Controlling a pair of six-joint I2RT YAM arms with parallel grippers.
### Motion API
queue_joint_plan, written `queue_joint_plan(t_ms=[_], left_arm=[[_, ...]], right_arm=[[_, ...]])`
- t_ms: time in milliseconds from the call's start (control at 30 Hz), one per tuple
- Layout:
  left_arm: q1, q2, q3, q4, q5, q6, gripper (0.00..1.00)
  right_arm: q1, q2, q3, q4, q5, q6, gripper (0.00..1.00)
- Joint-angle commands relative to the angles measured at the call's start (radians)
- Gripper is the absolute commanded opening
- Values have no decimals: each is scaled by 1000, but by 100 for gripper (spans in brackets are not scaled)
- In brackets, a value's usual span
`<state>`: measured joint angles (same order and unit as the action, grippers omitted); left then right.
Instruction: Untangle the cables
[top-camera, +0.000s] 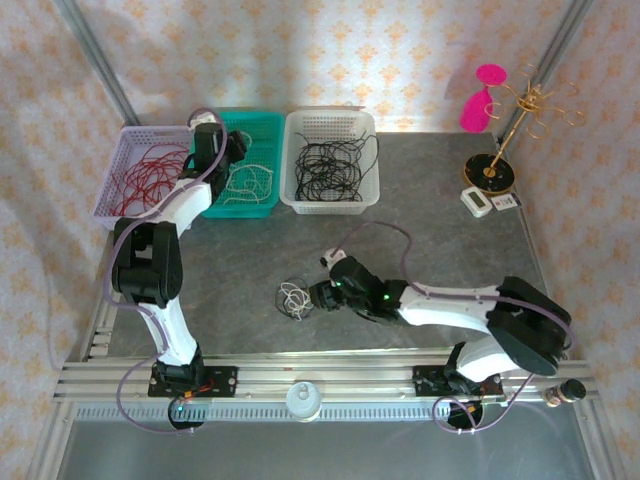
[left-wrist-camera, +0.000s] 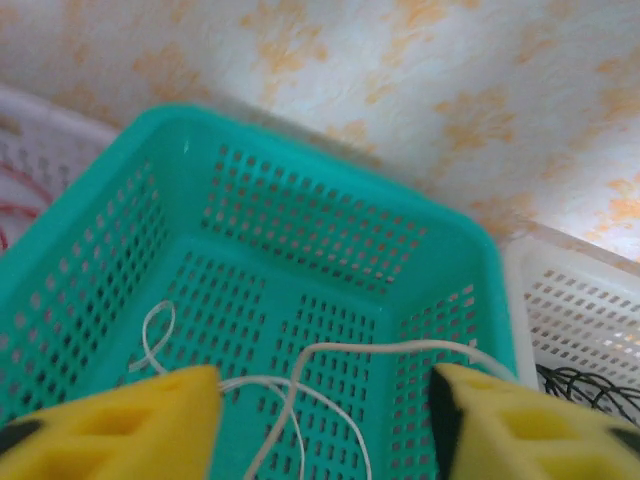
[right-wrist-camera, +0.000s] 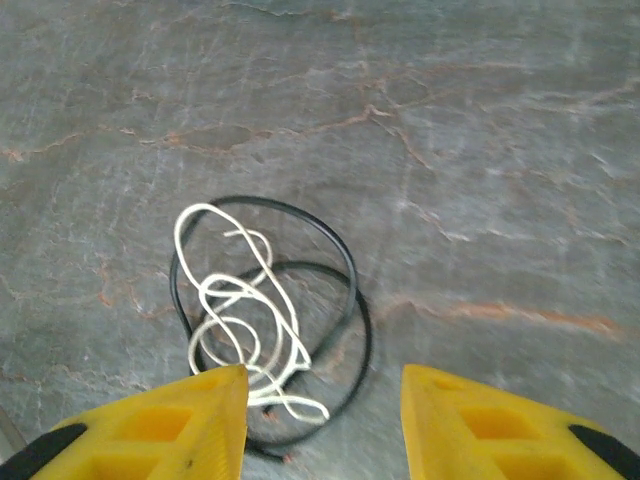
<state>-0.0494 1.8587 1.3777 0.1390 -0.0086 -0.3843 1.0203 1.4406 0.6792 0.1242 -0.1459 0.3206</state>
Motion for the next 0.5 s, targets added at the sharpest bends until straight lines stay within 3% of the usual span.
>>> queue_joint_plan(t_ms=[0, 167, 300, 467], left_arm=[[13, -20, 0, -108, -62, -29, 69], [13, -103, -62, -169, -77, -17, 81], [12, -182, -103, -223, -80, 1, 83], [0, -375, -284, -203, -9, 0, 82]], right_arm=[[-10, 51, 54, -32, -31, -84, 46], [-67, 132, 103, 20, -141, -183, 44], [-103, 198, 174, 4, -227, -269, 42], [-105, 278, 238, -49, -338, -372, 41]])
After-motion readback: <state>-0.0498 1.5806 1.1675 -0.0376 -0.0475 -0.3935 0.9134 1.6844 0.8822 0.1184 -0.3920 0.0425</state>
